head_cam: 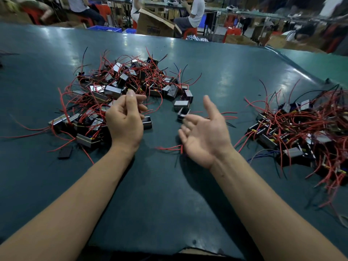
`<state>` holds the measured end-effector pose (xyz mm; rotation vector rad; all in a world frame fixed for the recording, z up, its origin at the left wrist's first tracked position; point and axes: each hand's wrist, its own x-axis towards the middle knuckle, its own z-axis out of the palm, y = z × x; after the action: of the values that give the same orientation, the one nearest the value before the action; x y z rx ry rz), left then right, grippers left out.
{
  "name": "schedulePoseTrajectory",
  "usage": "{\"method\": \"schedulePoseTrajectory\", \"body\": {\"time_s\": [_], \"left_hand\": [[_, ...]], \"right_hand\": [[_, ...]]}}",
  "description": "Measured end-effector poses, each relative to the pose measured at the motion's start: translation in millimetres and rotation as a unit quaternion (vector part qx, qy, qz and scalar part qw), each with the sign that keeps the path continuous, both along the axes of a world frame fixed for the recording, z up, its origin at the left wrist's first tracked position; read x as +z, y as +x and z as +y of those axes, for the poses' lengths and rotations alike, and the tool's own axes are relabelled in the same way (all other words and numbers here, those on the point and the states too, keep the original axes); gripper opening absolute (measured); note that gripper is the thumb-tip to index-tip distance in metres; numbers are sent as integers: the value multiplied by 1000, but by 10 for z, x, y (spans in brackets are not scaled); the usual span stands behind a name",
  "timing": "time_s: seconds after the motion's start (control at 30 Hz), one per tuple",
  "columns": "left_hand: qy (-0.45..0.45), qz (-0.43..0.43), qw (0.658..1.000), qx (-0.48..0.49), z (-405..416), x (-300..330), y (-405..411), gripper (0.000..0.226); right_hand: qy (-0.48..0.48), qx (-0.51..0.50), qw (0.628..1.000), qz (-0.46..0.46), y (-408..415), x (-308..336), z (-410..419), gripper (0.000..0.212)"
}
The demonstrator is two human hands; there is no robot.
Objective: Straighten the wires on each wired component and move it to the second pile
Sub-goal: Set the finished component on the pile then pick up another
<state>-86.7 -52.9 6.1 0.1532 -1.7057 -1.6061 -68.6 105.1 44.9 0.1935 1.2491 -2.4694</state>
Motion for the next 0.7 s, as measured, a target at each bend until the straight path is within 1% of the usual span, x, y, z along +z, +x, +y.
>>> {"method": "schedulePoseTrajectory", "body": {"time_s": [0.07, 0.13, 0.17, 0.23, 0.33, 0.47, 0.53, 0.57, 0.63, 0.67, 0.7], "left_hand": [[-21, 5, 1000, -4, 8, 4, 16, 37], [-54, 6, 998, -10, 17, 3, 37, 34], [-76, 3, 997, -14, 19, 1, 48, 32], [-115, -12, 993, -27, 33, -9, 76, 28], [-155, -24, 987, -38, 50, -18, 120, 28], [-163, -26, 985, -45, 53, -16, 151, 30], [-172, -25, 984, -40, 51, -11, 154, 29], [-174, -27, 984, -38, 50, -9, 154, 28], [-176, -31, 983, -35, 49, -13, 154, 27], [-176, -33, 983, -34, 43, -16, 157, 26], [-176, -35, 983, -36, 39, -19, 160, 26]], "right_hand": [[15, -98, 995, -11, -83, -9, 194, 48], [62, -220, 973, -21, -184, -11, 432, 22], [84, -275, 957, -22, -213, 4, 529, 26], [131, -340, 931, -14, -284, -15, 671, 32], [249, -338, 907, -1, -365, -98, 649, 25], [282, -342, 896, -6, -400, -153, 655, 37], [327, -337, 882, 36, -353, -177, 658, 35], [355, -326, 874, 66, -327, -197, 635, 39], [399, -260, 870, 130, -300, -243, 560, 58], [440, -210, 856, 169, -297, -278, 512, 61], [500, -157, 825, 211, -310, -310, 471, 60]]}}
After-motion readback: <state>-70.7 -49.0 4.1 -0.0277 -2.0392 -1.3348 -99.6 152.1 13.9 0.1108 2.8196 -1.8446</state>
